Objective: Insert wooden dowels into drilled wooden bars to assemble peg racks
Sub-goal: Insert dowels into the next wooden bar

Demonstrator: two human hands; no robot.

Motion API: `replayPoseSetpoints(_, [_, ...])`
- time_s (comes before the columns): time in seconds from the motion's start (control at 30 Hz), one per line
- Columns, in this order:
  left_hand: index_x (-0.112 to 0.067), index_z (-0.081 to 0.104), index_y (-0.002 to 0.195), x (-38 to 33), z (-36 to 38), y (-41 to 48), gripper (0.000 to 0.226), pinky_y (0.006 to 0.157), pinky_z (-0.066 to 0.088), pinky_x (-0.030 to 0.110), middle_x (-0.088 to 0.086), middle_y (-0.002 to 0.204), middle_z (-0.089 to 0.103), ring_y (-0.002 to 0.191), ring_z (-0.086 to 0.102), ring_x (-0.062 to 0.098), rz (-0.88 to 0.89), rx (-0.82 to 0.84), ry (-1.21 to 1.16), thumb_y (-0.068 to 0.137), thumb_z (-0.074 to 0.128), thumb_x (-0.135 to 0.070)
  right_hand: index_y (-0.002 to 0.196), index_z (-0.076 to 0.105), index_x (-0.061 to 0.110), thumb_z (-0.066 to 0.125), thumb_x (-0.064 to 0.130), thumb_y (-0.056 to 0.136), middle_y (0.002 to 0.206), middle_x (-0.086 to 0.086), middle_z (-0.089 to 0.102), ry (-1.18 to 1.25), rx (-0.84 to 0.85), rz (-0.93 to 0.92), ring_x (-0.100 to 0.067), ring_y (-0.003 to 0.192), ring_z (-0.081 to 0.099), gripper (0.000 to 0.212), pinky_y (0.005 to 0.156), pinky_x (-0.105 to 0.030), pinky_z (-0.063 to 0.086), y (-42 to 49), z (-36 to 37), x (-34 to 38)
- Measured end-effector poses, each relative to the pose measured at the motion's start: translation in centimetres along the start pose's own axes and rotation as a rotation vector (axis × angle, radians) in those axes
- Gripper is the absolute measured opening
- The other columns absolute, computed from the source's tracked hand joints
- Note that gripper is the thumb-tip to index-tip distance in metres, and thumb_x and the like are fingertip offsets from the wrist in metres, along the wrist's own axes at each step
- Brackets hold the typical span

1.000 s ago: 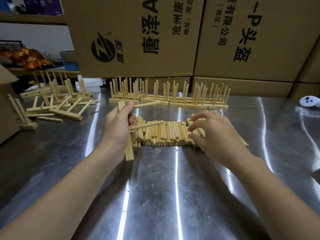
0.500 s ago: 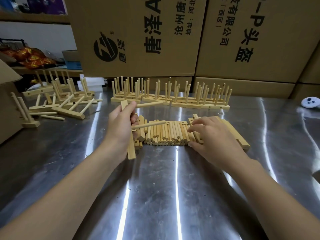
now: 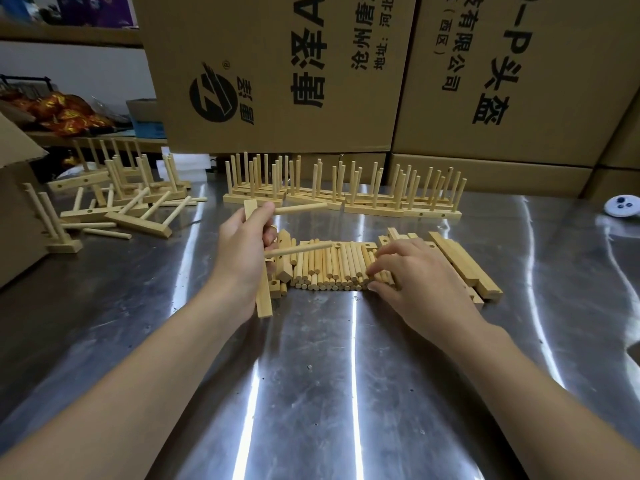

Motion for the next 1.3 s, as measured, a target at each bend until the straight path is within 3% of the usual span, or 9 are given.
replayPoseSetpoints(0.17, [-0.02,0.056,0.093,0.0,-0.1,0.1,0.027,0.06,0.038,0.03,-0.007,0.068,0.044,0.066,0.043,0.013,-0.001,-0.006,0.0,0.11,0.053,-0.041,0.126,0.073,0.033,0.078,0.044,0.093,0.127,0.014,0.064,0.015,-0.013,-0.004,-0.011,0.12,0.052,0.035,0.101,-0.031,0.046,-0.2,0.2,0.0])
replayPoseSetpoints(0.3, [-0.021,0.056,0.092,0.2,-0.2,0.2,0.026,0.059,0.038,0.03,-0.008,0.067,0.044,0.064,0.042,0.012,0.0,-0.003,-0.003,0.109,0.054,-0.041,0.117,0.077,0.029,0.075,0.037,0.096,0.123,0.012,0.068,0.007,-0.027,0.002,-0.013,0.117,0.055,0.022,0.099,-0.033,0.047,0.0,-0.5,0.3])
replayPoseSetpoints(0.4, [-0.02,0.056,0.097,0.3,-0.3,0.3,0.025,0.059,0.038,0.03,-0.008,0.068,0.044,0.063,0.042,0.012,-0.005,-0.004,-0.006,0.109,0.053,-0.041,0.107,0.079,0.023,0.071,0.033,0.099,0.109,0.009,0.074,0.078,-0.229,0.048,-0.015,0.108,0.063,0.015,0.092,-0.038,0.051,0.1,-1.8,0.1])
replayPoseSetpoints(0.47, [-0.02,0.056,0.099,0.4,-0.3,0.4,0.024,0.057,0.038,0.029,-0.008,0.067,0.044,0.062,0.042,0.011,-0.026,-0.006,-0.025,0.109,0.053,-0.042,0.102,0.076,0.026,0.068,0.029,0.102,0.097,0.019,0.074,0.32,-0.394,0.168,-0.005,0.099,0.067,0.009,0.086,-0.026,0.053,0.3,-2.7,-0.2])
replayPoseSetpoints(0.53, [-0.021,0.055,0.093,0.4,-0.4,0.5,0.027,0.054,0.038,0.028,-0.008,0.066,0.044,0.06,0.043,0.01,-0.067,-0.011,-0.069,0.108,0.054,-0.043,0.1,0.075,0.026,0.065,0.024,0.105,0.088,0.016,0.077,0.767,-0.387,0.31,-0.002,0.093,0.073,0.012,0.077,-0.014,0.053,0.7,-3.2,-0.3])
replayPoseSetpoints(0.6, [-0.022,0.054,0.085,0.4,-0.5,0.7,0.03,0.052,0.037,0.026,-0.008,0.065,0.045,0.055,0.044,0.009,-0.122,0.001,-0.165,0.108,0.054,-0.043,0.107,0.076,0.021,0.061,0.019,0.108,0.097,0.007,0.081,1.142,-0.273,0.403,-0.01,0.094,0.077,0.016,0.076,-0.022,0.056,1.0,-3.5,0.1])
replayPoseSetpoints(0.67, [-0.022,0.053,0.081,0.5,-0.5,0.7,0.032,0.049,0.034,0.023,-0.007,0.064,0.044,0.052,0.04,0.009,-0.177,0.038,-0.296,0.107,0.055,-0.041,0.111,0.077,0.02,0.059,0.017,0.108,0.103,0.0,0.082,1.269,-0.198,0.416,-0.015,0.098,0.078,0.018,0.078,-0.029,0.055,1.0,-3.5,0.4])
replayPoseSetpoints(0.93, [-0.02,0.054,0.071,0.3,-0.1,0.5,0.038,0.043,0.029,0.018,-0.006,0.063,0.041,0.053,0.034,0.009,-0.295,0.084,-0.636,0.105,0.056,-0.037,0.11,0.08,0.023,0.062,0.015,0.106,0.109,-0.005,0.081,1.341,-0.057,0.27,-0.018,0.101,0.077,0.02,0.078,-0.028,0.057,0.6,-3.1,2.2])
replayPoseSetpoints(1.3, [-0.022,0.055,0.066,0.5,0.3,0.3,0.042,0.044,0.028,0.019,-0.006,0.06,0.041,0.051,0.035,0.009,-0.304,0.084,-0.658,0.104,0.056,-0.039,0.115,0.076,0.018,0.063,0.013,0.105,0.108,-0.004,0.081,1.26,0.008,0.088,-0.019,0.096,0.076,0.017,0.076,-0.024,0.057,0.1,-3.0,5.0])
Point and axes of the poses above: each hand's wrist, its own y-axis towards the middle knuckle, its own z-axis out of the palm, x = y × z, the point moved 1 cm from there along y, towards the middle knuckle
